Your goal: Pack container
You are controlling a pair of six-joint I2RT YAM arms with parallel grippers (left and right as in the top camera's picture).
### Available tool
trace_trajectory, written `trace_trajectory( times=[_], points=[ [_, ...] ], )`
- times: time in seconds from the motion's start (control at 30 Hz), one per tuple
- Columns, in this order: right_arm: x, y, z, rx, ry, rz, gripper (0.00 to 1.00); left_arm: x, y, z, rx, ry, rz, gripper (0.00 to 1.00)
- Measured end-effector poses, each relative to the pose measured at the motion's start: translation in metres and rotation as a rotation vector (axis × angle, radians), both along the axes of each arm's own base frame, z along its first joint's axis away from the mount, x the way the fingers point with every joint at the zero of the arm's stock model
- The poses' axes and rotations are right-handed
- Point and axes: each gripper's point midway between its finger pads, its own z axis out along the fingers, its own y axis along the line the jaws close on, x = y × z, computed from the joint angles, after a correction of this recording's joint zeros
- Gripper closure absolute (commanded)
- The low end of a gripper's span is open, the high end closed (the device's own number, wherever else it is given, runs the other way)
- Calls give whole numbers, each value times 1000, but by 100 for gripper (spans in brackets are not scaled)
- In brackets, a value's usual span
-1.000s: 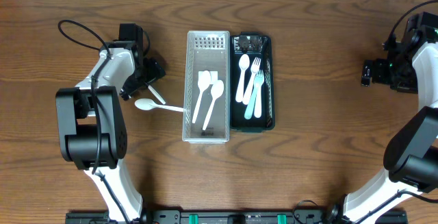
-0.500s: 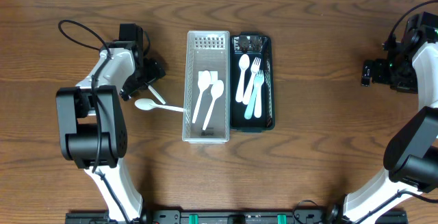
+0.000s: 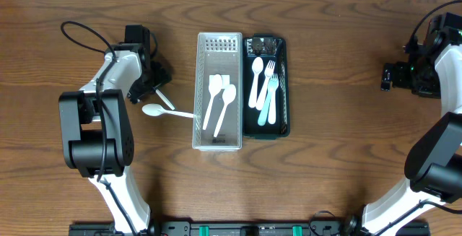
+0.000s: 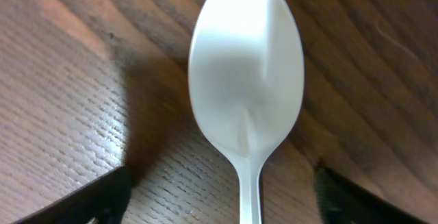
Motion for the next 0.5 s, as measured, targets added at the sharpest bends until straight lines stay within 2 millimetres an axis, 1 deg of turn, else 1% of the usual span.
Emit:
trace_trajectory(
  times=[0.1,0.2,0.33,0.43,0.5],
  points=[
    [0,0,0,0,0,0,0,0,0,0,-1,0,-1,48],
    [0,0,0,0,0,0,1,0,0,0,0,1,-2,59],
    [0,0,0,0,0,0,1,-1,0,0,-1,4,-3,71],
    [0,0,0,0,0,0,1,-1,0,0,-2,6,-4,77],
    [0,0,0,0,0,0,1,-1,-1,0,-6,6,-4,78]
  ],
)
